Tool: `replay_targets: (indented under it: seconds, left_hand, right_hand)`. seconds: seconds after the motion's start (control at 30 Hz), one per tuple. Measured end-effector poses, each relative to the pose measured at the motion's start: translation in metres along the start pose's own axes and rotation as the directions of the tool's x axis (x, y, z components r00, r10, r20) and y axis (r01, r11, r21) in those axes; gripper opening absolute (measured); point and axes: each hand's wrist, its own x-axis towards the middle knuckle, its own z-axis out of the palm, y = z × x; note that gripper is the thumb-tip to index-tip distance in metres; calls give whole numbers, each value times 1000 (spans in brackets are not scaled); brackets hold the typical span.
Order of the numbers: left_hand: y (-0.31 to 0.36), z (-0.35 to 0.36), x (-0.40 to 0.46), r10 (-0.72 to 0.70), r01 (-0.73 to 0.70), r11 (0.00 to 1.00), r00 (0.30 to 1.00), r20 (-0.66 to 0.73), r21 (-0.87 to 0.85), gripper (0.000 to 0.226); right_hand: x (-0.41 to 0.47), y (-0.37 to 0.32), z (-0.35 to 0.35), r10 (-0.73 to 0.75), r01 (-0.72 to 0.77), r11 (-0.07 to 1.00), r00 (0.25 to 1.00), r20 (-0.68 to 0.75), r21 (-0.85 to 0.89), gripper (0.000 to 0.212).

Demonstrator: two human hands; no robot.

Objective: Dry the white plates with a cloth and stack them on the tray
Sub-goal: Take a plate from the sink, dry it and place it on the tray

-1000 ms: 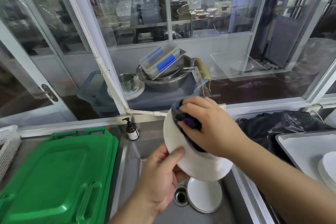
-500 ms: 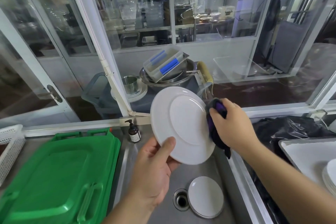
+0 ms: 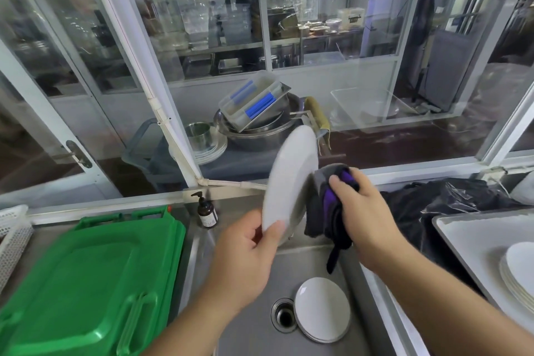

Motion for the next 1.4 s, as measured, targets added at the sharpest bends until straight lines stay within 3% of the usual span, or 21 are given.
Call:
replay_targets:
  seconds: [0.07,0.13,0.17,0.23,0.33,0.4,0.6,0.77,0.83,0.93,1.0,1.07,1.1,1.17,1.23,1.33,1.4]
  left_hand:
    - [3,0,0,107,-119,979,991,74,168,33]
    - [7,-3,2,244,-279,911,959,148,305,25]
    - [9,-5,3,294,-345,877,936,195,334,14]
    - [13,-8,6,336,-426,832,896,289,354,44]
    - [13,-9,12,409,-538,756,833,373,373,48]
    - [10,-8,15,443,-603,683,791,422,412,52]
    - [5,5,8,478,-687,565,724,497,457,64]
    - [5,23,-4,468,-680,514,733,494,523,60]
    - [7,26,-7,439,-657,537,754,489,530,57]
    - [10,24,-13,405,-608,623,789,461,492,51]
    - [12,21,-19,360,-505,771,848,389,387,55]
    - [15,18,-23,178,-211,961,967,182,179,52]
    - [14,17,-23,25,-27,999,998,64,38,47]
    - [11,17,-20,-333,321,915,943,-8,-242,32]
    - [6,18,-16,-545,539,705,828,134,-461,21]
    - [3,18,-17,-615,650,450,723,315,-613,22]
    - [-2,15,-20,-601,683,409,700,385,-605,22]
  right_hand:
    - [2,-6,-8,129,-124,964,992,-6,234,11]
    - [2,-10,-20,232,-236,891,971,58,389,19]
    - [0,-11,-25,265,-276,862,960,85,425,22]
    - [-6,-13,-34,300,-335,810,942,151,482,39]
    - [-9,-11,-46,278,-383,770,922,271,511,72]
    - [-12,-11,-51,254,-389,765,915,314,513,79]
    - [-10,3,-66,268,-407,765,906,329,499,44]
    - [-14,20,-71,295,-448,673,892,343,589,42]
    - [-15,25,-75,294,-454,642,890,348,618,39]
    - [-16,31,-78,295,-446,633,894,336,633,35]
    - [-17,35,-78,291,-436,636,900,326,637,34]
    - [-20,41,-79,287,-420,661,907,308,622,37]
    - [-23,43,-80,288,-418,673,908,304,610,36]
    - [-33,45,-79,289,-407,698,913,288,589,36]
    - [-45,49,-75,300,-396,717,918,258,574,37]
    - [-68,56,-72,343,-386,753,921,183,534,33]
    - [-85,61,-71,372,-387,750,917,142,536,36]
